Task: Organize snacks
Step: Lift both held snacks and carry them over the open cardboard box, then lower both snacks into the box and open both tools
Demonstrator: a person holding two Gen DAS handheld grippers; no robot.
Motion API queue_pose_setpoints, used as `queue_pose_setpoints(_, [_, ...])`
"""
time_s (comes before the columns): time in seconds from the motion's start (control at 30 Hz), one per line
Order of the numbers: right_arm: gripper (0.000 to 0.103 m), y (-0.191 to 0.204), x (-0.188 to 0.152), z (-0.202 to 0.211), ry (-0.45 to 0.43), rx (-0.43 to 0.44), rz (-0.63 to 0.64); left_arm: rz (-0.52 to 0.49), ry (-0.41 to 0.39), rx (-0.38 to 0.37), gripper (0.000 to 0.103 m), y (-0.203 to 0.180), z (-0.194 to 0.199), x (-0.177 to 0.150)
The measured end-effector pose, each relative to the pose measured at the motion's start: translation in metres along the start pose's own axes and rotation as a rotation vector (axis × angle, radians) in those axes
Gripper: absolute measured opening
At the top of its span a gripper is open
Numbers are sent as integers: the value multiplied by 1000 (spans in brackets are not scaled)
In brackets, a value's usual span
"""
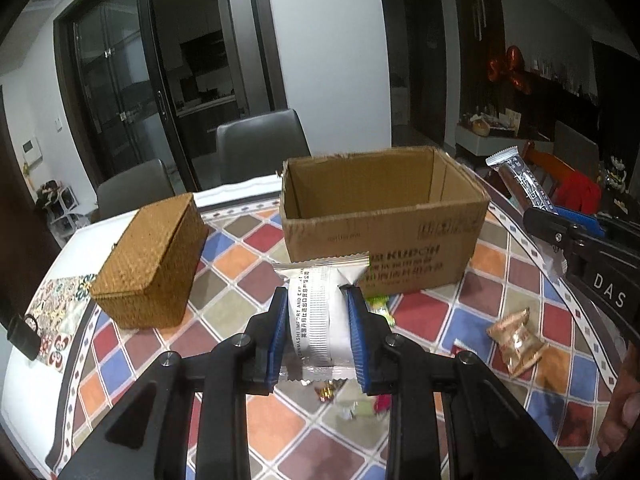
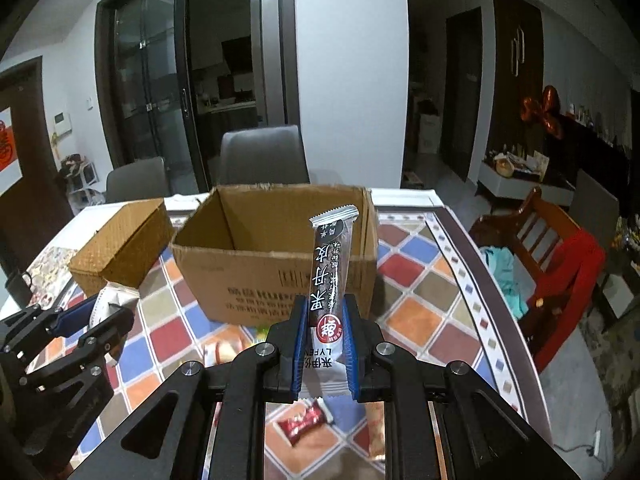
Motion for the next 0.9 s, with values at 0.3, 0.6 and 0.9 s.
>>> queue_pose_setpoints(0.3, [18,-1,28,-22,-36,10,4,-5,-41,-1,29,4,-23,35])
queue_pose_setpoints(0.6, [18,-3,47,-55,-51,6,6,-9,-75,-5,29,5,-57,60])
queue_pose_setpoints(0.9, [18,-4,55,-92,-51,9,14,-13,-90,-3,29,12,-99,76])
Point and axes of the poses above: each gripper's, at about its wrist camera, not at the fingertips, and z roughly against the way its jaws point, y to its left, x to its top, the point moved 4 cm from there along -z, roughly the way its jaws point, and after that the axes turned 15 degrees about -y, right-handed, at the moved point
